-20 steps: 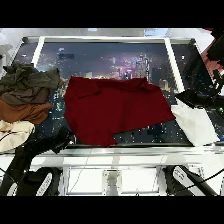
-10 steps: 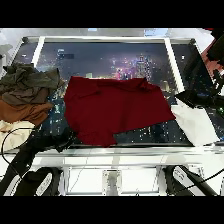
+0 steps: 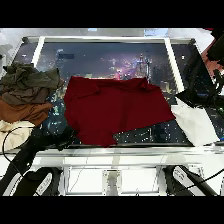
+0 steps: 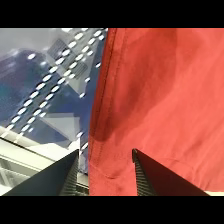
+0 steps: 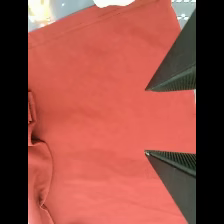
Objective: Fold the shirts.
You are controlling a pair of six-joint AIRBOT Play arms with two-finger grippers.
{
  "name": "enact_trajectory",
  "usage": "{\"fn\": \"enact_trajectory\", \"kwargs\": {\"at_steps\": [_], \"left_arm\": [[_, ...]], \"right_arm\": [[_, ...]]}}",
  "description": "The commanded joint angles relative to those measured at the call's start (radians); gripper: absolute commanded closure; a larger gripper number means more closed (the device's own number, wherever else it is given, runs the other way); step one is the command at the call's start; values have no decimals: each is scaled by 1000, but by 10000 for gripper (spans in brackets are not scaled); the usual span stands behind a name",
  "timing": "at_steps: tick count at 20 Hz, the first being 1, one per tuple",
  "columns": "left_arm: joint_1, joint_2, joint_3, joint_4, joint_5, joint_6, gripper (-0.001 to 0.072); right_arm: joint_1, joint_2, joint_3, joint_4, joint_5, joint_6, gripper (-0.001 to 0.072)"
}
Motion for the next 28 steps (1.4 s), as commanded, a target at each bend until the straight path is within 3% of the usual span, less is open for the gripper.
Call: {"fn": "enact_trajectory", "kwargs": {"at_steps": [1,5,6,7,8,12,14,15,16,17,23,24,25,27,28], "left_arm": [[-1,-31,2,-39,-2,48,354],[-32,-74,30,-67,-8,93,357],[-46,-74,39,-67,-32,92,385],[-62,-75,46,-67,-59,93,504],[-82,-80,51,-66,-76,97,556],[-130,-148,53,-63,-56,104,588],[-130,-151,56,-63,-49,104,572],[-130,-151,64,-60,-51,105,480],[-130,-151,76,-50,-51,105,339],[-130,-151,88,-46,-47,108,286],[-130,-167,113,-19,-26,108,288],[-131,-179,113,-22,-26,107,302],[-131,-190,113,-29,-26,107,378],[-131,-206,113,-39,-24,107,658],[-131,-209,113,-38,-24,108,695]], "right_arm": [[0,0,0,0,-7,0,287],[0,0,0,4,-9,1,287],[0,0,0,5,-9,1,288],[0,0,0,5,-9,1,287],[0,0,0,6,-9,1,288],[-1,0,0,4,14,1,287],[-1,0,0,-9,31,0,288],[-1,0,0,-15,33,0,287],[-1,0,0,-18,33,0,288],[-1,0,0,-18,32,0,287],[0,0,0,-19,32,0,287],[-1,0,0,-19,32,1,288],[0,0,0,-19,34,2,288],[0,0,-1,-31,50,25,293],[-1,0,-11,-59,68,66,308]]}}
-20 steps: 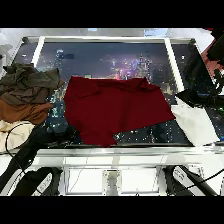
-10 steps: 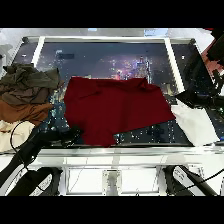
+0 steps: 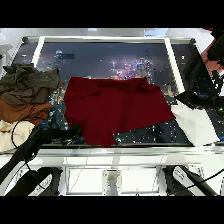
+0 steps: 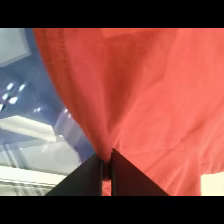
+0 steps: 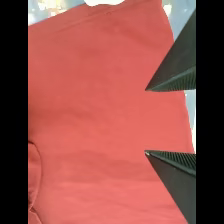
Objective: Fold the shirts.
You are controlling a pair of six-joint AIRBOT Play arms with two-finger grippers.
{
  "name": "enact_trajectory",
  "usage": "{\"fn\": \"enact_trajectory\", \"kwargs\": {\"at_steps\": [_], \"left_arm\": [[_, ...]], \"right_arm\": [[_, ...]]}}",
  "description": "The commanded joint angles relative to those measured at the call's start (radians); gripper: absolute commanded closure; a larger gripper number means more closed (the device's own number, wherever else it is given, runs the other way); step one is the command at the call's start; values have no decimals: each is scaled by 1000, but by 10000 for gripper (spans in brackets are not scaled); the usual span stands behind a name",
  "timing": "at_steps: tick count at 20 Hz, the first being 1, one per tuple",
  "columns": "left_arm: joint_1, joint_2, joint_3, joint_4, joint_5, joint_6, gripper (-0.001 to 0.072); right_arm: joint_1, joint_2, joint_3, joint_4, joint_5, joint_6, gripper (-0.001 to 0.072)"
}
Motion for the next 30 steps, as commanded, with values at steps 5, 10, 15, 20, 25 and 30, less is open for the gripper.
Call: {"fn": "enact_trajectory", "kwargs": {"at_steps": [5,10,15,20,25,30], "left_arm": [[0,-17,5,-6,5,27,695],[0,-17,43,-5,-17,28,695],[0,-17,72,-1,-20,53,695],[0,-17,72,5,-16,53,695],[0,-18,72,6,-17,53,695],[0,-18,72,13,-18,53,695]], "right_arm": [[-1,0,-245,-193,84,238,307],[0,-26,-442,45,-262,302,382],[0,-127,-448,179,-338,247,359],[-1,-158,-448,129,-339,220,359],[0,-158,-448,96,-406,225,361],[0,-188,-448,192,-511,224,378]]}}
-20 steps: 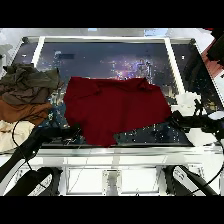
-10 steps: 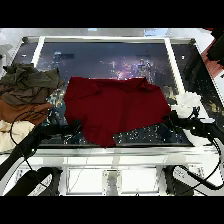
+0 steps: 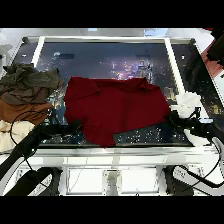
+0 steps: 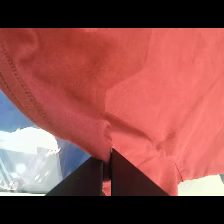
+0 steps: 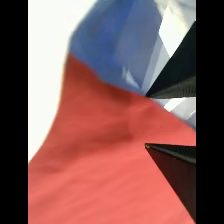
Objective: Fold the shirts.
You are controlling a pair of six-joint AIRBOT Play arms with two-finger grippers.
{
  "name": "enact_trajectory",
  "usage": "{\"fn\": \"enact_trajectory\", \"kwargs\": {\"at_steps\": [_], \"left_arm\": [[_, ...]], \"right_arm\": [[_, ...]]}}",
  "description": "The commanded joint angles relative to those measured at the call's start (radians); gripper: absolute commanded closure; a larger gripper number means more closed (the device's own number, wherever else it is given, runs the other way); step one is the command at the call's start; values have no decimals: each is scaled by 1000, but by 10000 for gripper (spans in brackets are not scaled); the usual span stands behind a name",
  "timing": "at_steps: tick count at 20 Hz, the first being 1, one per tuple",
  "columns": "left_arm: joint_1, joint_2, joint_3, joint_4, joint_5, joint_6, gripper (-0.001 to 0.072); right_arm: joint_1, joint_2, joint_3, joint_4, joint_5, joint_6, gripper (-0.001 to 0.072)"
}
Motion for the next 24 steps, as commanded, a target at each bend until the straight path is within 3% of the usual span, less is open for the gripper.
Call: {"fn": "enact_trajectory", "kwargs": {"at_steps": [1,4,5,6,7,10,12,14,16,18,21,22,24], "left_arm": [[0,0,1,7,0,1,695],[0,0,1,11,-6,1,695],[0,0,1,11,-8,1,695],[0,0,1,11,-8,1,695],[0,0,1,14,-11,2,695],[2,0,31,14,-46,55,696],[2,2,126,19,-33,126,696],[2,18,272,85,32,202,696],[2,57,449,220,129,206,696],[2,130,621,351,223,200,696],[2,282,849,544,249,116,696],[2,325,912,602,237,68,696],[2,382,1037,659,254,59,697]], "right_arm": [[0,-27,-1,56,-73,-2,382],[3,-60,-1,81,-69,-34,402],[8,-63,-1,85,-66,-57,504],[14,-63,-1,108,-65,-88,651],[13,-63,0,170,-48,-149,685],[11,-33,50,348,90,-424,689],[11,40,131,332,189,-477,690],[11,166,231,235,272,-472,690],[11,333,344,59,333,-438,690],[11,517,455,-158,389,-338,690],[11,782,589,-451,424,-202,691],[11,858,635,-520,422,-171,691],[12,950,732,-576,394,-149,692]]}}
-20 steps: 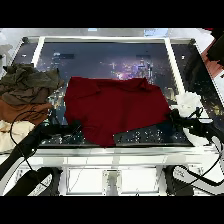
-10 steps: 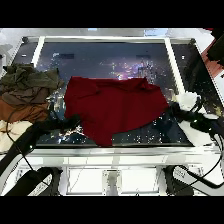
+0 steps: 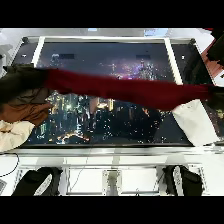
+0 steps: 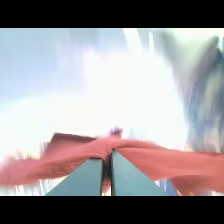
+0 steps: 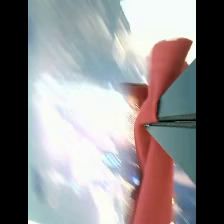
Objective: Fold the shirts.
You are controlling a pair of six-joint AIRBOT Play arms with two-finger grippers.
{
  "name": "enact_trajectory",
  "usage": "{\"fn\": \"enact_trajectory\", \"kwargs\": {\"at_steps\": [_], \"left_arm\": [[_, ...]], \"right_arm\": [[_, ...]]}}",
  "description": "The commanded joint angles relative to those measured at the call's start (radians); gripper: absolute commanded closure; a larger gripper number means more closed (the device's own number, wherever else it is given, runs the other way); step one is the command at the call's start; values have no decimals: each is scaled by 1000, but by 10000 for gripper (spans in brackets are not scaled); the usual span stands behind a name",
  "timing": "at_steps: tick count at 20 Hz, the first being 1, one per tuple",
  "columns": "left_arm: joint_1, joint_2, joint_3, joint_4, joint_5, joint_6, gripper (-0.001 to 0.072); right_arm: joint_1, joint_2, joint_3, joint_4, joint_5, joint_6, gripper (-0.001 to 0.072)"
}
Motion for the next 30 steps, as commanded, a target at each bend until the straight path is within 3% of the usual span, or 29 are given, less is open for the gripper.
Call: {"fn": "enact_trajectory", "kwargs": {"at_steps": [1,6,9,11,16,21,25,30], "left_arm": [[0,99,243,166,76,-19,698],[0,9,360,174,222,83,698],[0,-176,360,185,400,138,698],[0,-333,360,243,433,144,698],[0,-776,360,323,348,143,697],[0,-1096,360,320,239,40,697],[0,-1125,379,359,253,43,698],[1,-1008,418,401,398,117,698]], "right_arm": [[1,190,182,-207,-27,83,692],[1,58,300,3,-99,72,691],[2,-164,298,273,-11,-26,691],[10,-360,298,446,69,-91,690],[187,-782,232,299,52,-107,690],[350,-1075,129,218,-203,-106,689],[378,-1126,135,213,-323,-98,690],[298,-1034,224,154,-187,-97,690]]}}
